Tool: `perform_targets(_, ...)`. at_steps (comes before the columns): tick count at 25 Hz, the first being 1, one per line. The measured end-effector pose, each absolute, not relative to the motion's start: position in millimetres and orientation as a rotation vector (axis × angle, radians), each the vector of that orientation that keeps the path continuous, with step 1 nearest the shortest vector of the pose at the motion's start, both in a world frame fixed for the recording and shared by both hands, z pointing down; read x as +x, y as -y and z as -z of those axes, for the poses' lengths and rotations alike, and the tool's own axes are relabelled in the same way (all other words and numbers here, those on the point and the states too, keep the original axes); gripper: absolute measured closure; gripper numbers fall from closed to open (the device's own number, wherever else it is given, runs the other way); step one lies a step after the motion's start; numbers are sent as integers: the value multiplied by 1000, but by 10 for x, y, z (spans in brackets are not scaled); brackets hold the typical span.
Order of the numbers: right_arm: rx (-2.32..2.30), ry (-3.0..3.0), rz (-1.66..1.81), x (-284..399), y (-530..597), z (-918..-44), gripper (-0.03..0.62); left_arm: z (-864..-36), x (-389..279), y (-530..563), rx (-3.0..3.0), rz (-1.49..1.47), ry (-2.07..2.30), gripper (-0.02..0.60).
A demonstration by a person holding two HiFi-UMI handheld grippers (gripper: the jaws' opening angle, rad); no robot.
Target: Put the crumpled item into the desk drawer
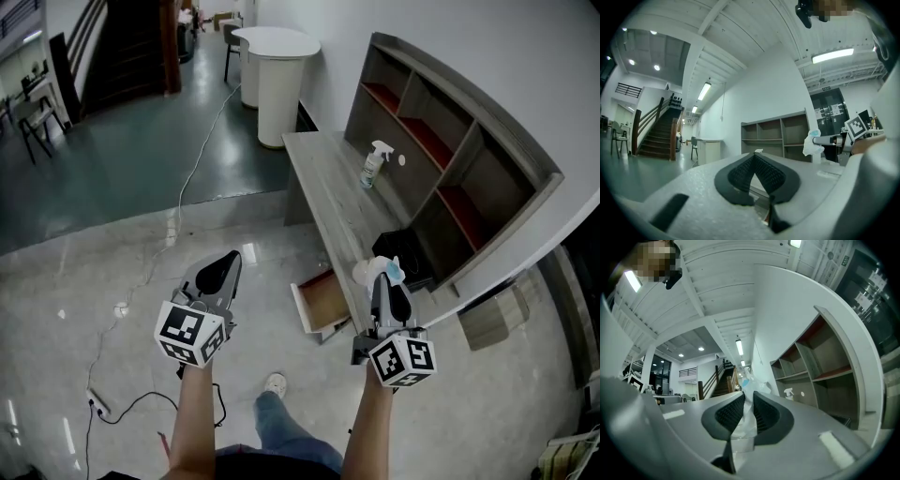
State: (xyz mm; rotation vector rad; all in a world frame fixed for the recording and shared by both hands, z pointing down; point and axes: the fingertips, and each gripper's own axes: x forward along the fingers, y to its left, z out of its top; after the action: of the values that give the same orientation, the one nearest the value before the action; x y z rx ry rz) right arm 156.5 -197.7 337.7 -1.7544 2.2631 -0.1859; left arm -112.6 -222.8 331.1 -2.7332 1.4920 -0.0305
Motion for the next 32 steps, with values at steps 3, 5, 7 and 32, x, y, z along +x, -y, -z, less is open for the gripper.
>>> perform_targets(3, -1796, -2235, 219, 1713, 2471, -3503, 534, -3437, -967, 2748, -2770, 74, -1456, 578)
perform_targets(5, -1820, -2228, 238, 1764, 2761, -3587, 534, -3503, -878, 3043, -2790, 94, -1431, 578)
perform_targets(7, -1841, -2224, 245, 1786, 2994, -3648, 534, -3559, -833, 3281, -2806, 96, -1418, 578)
perform_targets(32, -2308, -2286, 790, 907, 3515, -6430, 534, -5799, -684, 3877, -3212, 444, -1229, 578)
